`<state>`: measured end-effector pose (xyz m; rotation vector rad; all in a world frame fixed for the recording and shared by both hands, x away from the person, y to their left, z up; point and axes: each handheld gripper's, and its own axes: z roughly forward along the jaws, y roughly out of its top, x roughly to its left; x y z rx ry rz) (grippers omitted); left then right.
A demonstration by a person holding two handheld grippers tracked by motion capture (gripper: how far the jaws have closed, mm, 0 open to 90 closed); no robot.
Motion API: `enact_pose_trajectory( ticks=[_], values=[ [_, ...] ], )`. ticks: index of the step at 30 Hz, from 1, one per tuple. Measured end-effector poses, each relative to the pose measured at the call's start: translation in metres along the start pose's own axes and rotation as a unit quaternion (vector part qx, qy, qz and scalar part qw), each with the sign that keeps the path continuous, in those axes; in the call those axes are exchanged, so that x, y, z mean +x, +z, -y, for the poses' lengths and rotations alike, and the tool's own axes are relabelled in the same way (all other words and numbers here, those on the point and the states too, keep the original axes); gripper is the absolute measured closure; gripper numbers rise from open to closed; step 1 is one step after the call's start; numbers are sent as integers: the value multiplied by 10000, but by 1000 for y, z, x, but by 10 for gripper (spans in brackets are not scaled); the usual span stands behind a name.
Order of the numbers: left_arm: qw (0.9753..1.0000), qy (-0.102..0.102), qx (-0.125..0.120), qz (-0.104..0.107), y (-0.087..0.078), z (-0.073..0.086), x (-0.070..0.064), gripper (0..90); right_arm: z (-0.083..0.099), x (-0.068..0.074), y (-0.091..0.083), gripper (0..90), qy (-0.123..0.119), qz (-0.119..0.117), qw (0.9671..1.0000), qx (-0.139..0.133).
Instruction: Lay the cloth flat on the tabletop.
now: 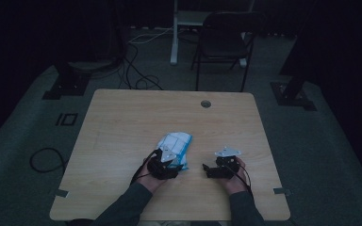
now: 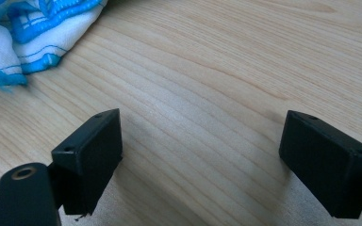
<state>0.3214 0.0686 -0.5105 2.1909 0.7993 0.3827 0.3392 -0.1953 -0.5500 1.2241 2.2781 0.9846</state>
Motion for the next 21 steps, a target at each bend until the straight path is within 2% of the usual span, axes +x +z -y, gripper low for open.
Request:
enact_pose_trajectory(
  ticks=[5,10,12,13,14,16,17,18,19,21],
  values=[
    [10000,8,60,-70,4,2,0,488,0,0,0,139,-2,0,10000,1],
    [9996,-54,156,-232,8,4,2,510,0,0,0,139,-1,-1,10000,1],
    [9994,-75,179,-291,8,4,4,548,0,0,0,139,0,0,10000,1],
    [9993,-101,180,-298,8,3,5,608,0,0,0,139,-1,1,10000,0],
    [9994,-130,153,-289,7,3,6,608,0,0,0,139,-1,1,10000,0],
    [9992,-170,150,-315,5,2,9,683,0,0,0,139,-1,-1,10000,-1],
    [9991,-206,149,-336,5,2,10,756,0,0,0,139,-4,2,10000,0],
    [9991,-222,148,-339,4,1,11,756,0,0,0,139,-4,2,10000,0],
    [9989,-257,162,-347,3,1,14,815,0,0,0,139,-3,-1,10000,1],
    [9989,-277,158,-349,2,0,16,828,0,0,0,139,-3,0,10000,1]
  ],
)
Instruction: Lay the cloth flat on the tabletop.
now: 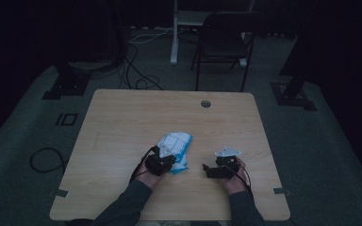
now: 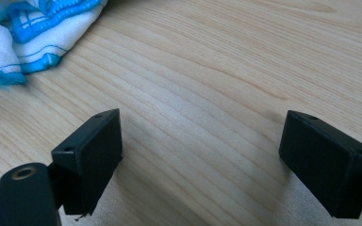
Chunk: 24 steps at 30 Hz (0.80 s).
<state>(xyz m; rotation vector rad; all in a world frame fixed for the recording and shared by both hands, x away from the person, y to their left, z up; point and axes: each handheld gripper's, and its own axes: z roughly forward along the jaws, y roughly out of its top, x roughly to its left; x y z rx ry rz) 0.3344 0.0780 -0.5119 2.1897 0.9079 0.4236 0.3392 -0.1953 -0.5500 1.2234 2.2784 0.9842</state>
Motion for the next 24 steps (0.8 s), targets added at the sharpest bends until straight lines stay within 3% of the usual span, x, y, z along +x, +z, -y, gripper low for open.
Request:
enact_pose_trajectory(
  ticks=[12,24],
  values=[
    [9992,-268,-203,-237,-13,-3,20,854,0,0,0,139,3,1,10000,0],
    [9958,-624,-417,-524,-30,-5,49,855,0,0,0,139,5,2,10000,1]
  ],
)
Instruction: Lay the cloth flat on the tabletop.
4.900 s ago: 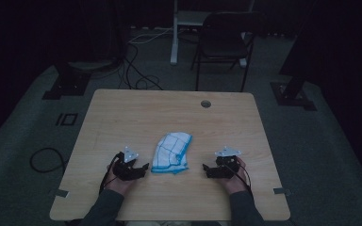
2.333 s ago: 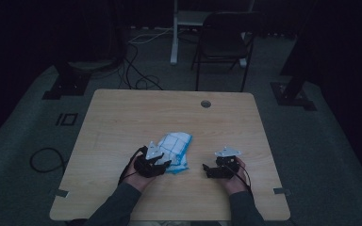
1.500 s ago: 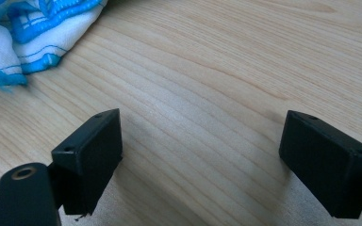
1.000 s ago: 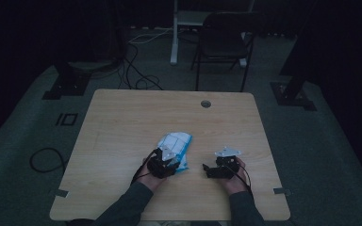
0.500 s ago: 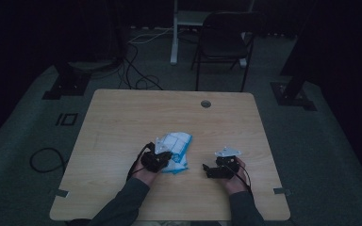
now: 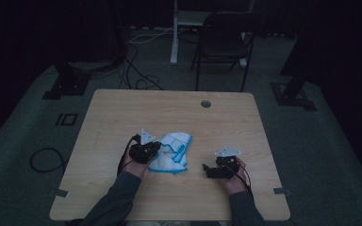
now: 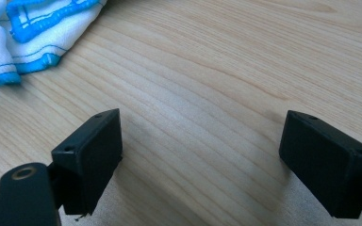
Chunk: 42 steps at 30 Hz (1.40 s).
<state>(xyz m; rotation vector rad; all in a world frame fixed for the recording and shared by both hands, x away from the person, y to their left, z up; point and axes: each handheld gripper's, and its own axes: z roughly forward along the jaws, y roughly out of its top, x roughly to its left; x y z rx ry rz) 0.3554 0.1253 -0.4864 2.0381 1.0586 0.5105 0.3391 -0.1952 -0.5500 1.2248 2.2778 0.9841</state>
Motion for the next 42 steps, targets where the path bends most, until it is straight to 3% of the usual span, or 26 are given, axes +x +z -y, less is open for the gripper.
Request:
enact_pose_trajectory(
  ticks=[14,24,36,40,42],
  values=[
    [9977,-436,-12,-520,-10,8,47,854,0,1,0,143,19,14,10000,-7],
    [9936,-777,174,-804,-6,22,79,853,0,1,0,143,19,16,10000,-8],
    [9874,-956,535,-1138,3,32,115,851,0,1,0,144,18,18,10000,-10],
    [9854,-1003,622,-1227,8,33,121,836,0,1,0,144,23,19,10000,-9],
    [9852,-1035,572,-1240,7,33,121,788,0,1,0,144,24,18,10000,-8]
  ],
)
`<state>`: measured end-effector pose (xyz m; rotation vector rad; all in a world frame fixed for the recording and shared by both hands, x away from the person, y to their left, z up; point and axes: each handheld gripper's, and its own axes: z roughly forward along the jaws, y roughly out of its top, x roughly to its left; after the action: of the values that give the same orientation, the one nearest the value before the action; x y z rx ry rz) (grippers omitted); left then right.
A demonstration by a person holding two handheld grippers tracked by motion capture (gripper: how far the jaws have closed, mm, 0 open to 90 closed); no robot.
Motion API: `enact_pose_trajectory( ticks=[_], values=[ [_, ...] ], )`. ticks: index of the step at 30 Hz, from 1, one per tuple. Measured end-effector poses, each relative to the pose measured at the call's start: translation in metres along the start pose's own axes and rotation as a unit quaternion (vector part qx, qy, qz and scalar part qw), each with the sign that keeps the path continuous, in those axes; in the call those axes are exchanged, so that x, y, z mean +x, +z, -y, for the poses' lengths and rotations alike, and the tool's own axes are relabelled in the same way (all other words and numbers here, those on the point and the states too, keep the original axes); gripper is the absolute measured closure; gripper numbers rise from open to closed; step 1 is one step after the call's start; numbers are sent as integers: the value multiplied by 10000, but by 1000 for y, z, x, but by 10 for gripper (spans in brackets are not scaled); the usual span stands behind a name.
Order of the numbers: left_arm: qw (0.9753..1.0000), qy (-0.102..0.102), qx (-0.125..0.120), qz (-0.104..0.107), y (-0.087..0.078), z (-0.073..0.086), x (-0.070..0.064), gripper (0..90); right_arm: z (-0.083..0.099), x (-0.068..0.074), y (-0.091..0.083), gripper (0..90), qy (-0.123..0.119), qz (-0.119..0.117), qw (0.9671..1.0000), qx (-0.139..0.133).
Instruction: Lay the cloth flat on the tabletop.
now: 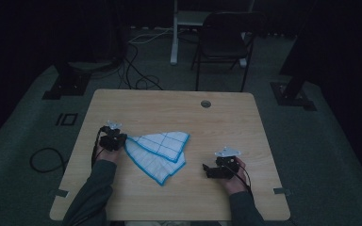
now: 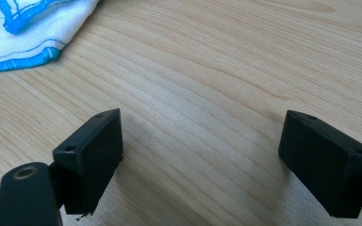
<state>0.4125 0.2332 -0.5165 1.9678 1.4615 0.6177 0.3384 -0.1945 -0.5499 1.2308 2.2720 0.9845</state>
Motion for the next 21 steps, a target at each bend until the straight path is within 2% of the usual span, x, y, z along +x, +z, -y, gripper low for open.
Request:
enact_pose_trajectory(
  ticks=[1,2,5,7,9,11,12,13,17,18,19,20,21],
  values=[
    [10000,0,0,0,0,0,0,761,0,0,0,144,0,0,10000,0],
    [9999,10,-110,69,-6,-1,-3,719,0,0,0,144,2,1,10000,0],
    [9995,124,-247,125,-16,-3,-12,669,0,0,0,144,-6,0,10000,-2],
    [9989,186,-354,247,-21,-2,-21,655,0,0,0,144,0,1,10000,2],
    [9981,371,-396,294,-24,-2,-33,645,0,0,0,144,0,0,10000,1],
    [9969,489,-428,432,-26,-3,-44,640,0,0,0,144,-3,1,10000,-1],
    [9969,489,-428,432,-26,-3,-44,639,0,0,0,144,-3,1,10000,-1],
    [9959,597,-440,521,-26,-3,-54,636,0,0,0,144,-4,1,10000,0],
    [9927,829,-415,766,-25,-4,-77,628,0,0,0,144,-1,2,10000,1],
    [9916,887,-410,842,-24,-4,-82,626,0,0,0,144,-2,1,10000,1],
    [9916,887,-410,842,-24,-4,-82,624,0,0,0,144,-2,1,10000,1],
    [9893,1010,-430,964,-23,-3,-94,623,0,0,0,144,-3,1,10000,1],
    [9875,1092,-467,1035,-23,-3,-99,622,0,0,0,144,-2,1,10000,1]
  ],
)
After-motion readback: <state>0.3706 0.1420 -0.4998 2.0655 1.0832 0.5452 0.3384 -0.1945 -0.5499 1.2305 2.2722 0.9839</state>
